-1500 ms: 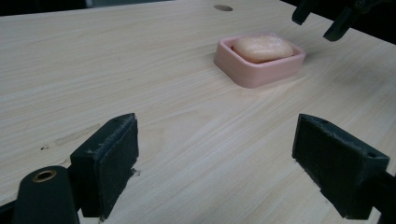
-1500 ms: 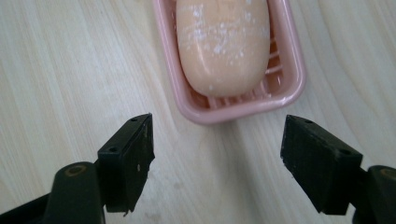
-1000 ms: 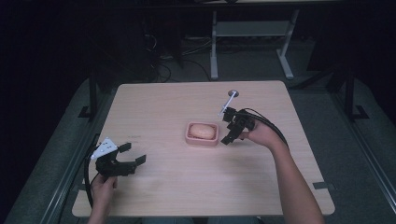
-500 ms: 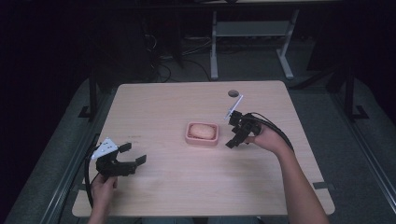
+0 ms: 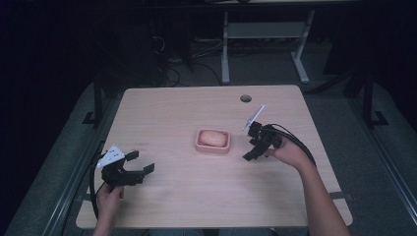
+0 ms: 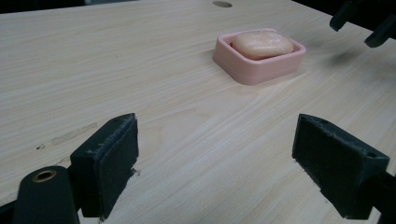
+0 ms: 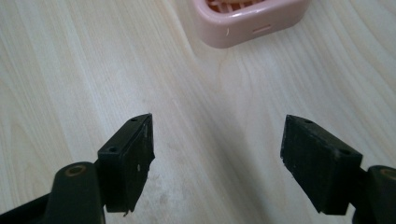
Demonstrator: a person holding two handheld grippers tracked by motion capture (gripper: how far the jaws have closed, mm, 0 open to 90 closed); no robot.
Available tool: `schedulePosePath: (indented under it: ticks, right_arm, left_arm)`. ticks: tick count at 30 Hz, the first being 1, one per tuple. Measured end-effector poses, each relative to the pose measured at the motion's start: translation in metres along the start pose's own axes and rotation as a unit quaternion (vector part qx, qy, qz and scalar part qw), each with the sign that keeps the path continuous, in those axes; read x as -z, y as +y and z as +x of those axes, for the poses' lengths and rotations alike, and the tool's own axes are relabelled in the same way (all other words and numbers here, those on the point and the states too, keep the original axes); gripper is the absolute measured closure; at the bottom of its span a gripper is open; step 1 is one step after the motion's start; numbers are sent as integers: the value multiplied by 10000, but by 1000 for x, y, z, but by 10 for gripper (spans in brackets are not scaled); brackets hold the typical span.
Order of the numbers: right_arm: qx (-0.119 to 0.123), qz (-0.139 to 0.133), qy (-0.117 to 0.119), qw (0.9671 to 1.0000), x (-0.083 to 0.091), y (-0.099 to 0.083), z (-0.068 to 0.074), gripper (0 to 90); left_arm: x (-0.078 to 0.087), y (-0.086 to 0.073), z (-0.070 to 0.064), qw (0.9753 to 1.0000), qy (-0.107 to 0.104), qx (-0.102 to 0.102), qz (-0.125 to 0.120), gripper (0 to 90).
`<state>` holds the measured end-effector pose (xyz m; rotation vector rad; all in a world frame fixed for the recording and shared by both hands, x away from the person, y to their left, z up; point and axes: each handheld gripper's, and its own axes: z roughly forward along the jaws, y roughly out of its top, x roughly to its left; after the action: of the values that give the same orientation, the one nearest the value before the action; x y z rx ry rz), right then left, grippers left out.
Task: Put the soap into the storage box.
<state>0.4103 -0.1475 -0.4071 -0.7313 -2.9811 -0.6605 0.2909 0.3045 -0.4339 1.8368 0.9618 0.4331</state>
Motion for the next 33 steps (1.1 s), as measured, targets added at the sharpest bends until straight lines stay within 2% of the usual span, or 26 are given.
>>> schedulePosePath:
  ticks: [6, 9, 33]
  right_arm:
    - [-43, 40, -34, 10000, 0, -9, 2, 252]
    - [-92, -57, -18, 9999, 1, -14, 3, 252]
    - [-233, -208, -15, 9995, 2, -51, 15, 252]
  left_arm:
    - [0, 0, 0, 10000, -5, 2, -6, 142]
    - [-1, 0, -1, 10000, -10, 10, -12, 143]
    - [-3, 0, -2, 10000, -21, -18, 45, 142]
